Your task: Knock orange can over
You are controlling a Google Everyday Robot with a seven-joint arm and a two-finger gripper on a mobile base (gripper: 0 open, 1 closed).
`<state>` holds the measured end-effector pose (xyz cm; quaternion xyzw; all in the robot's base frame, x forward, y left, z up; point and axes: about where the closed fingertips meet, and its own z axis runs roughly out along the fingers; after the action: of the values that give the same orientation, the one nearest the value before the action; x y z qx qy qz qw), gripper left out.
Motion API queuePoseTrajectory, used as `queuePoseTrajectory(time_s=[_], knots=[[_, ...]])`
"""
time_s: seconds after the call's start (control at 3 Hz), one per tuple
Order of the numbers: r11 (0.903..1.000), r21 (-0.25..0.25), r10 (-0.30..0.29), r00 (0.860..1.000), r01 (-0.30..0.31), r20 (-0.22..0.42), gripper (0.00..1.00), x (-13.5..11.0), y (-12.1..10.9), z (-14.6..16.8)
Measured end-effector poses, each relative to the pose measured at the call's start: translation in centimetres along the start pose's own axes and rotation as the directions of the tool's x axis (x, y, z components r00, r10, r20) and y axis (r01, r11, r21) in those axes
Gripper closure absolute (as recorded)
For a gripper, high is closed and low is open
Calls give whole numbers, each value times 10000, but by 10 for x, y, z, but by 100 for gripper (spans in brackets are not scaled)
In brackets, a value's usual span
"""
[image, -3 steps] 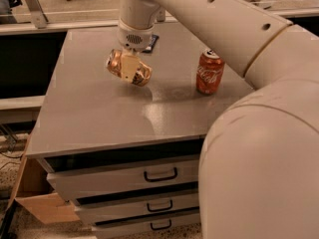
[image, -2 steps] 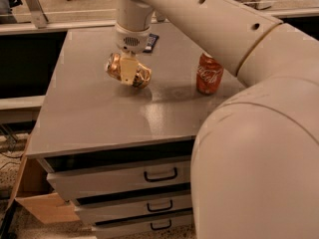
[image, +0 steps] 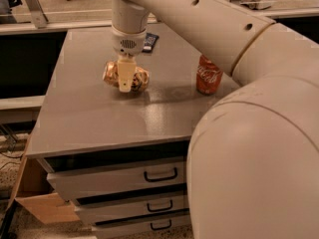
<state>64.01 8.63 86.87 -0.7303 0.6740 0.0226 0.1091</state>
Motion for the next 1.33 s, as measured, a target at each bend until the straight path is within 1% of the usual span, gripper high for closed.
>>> queuePoseTrajectory(time_s=[0.33,0.67,1.0,1.33], knots=[[10000,7,-14,9996,14,295,0,-3,1,-2],[9992,249,278,9853,-324,1683,0,3,3,-14],[9945,738,414,9265,-742,3740,0,21,3,-38],[9824,1356,341,8365,-1287,5469,0,66,-3,-75]])
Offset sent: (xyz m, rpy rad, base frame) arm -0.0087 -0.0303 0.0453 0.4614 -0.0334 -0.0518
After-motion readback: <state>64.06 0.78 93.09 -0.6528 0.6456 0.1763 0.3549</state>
